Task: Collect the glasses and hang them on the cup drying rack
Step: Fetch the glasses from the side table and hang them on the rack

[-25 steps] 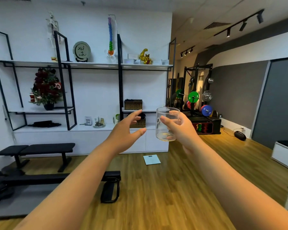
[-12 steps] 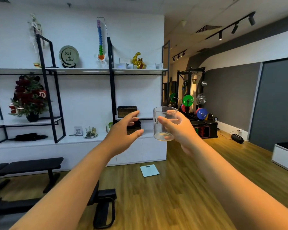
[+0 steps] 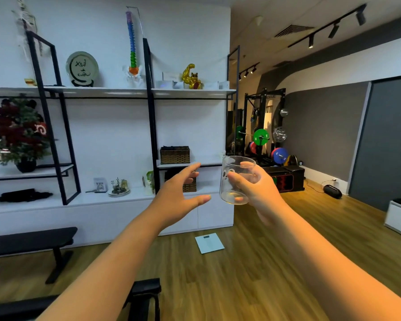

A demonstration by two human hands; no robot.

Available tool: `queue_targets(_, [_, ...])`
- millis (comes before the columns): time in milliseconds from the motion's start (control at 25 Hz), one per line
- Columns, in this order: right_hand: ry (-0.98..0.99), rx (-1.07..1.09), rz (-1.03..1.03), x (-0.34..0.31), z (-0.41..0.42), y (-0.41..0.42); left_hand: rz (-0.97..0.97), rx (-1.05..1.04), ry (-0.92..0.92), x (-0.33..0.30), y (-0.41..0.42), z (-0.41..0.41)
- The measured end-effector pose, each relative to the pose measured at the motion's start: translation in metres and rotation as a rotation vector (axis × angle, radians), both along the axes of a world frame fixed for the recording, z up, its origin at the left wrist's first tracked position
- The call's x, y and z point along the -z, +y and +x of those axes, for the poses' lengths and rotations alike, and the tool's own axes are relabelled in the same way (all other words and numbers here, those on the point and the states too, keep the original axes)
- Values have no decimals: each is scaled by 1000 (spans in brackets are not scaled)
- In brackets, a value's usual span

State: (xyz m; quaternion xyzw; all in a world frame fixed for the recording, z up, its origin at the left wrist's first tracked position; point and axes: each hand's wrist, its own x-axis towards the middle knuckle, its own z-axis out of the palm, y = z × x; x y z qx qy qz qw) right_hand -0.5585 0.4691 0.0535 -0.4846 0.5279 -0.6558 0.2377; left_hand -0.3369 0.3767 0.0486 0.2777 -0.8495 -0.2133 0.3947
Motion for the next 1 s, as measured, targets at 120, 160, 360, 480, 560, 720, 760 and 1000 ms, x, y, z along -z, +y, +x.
queue_targets(120, [-8,-22,-3,10,-15,-42,18,11,-11,13,-35,-20])
queue_targets(160, [-14,-34,-5,13,-22,-57,21,5,-13,17,-48,-29])
queue_targets(360, [-21,-119,3,31,-86,-145,66,-9,12,28,-123,-93])
queue_targets(480, [-16,-126,21,34,-128,-195,102,-18,33,27,-164,-136])
queue_targets(560, [-5,-136,31,34,-159,-229,116,-20,51,24,-193,-168])
queue_targets(720, [3,-160,28,37,-205,-288,152,0,88,30,-243,-222])
queue_targets(760, [5,-170,33,40,-212,-301,159,3,95,33,-253,-233])
queue_targets(1000, [-15,-222,72,53,-242,-378,226,13,159,48,-325,-278])
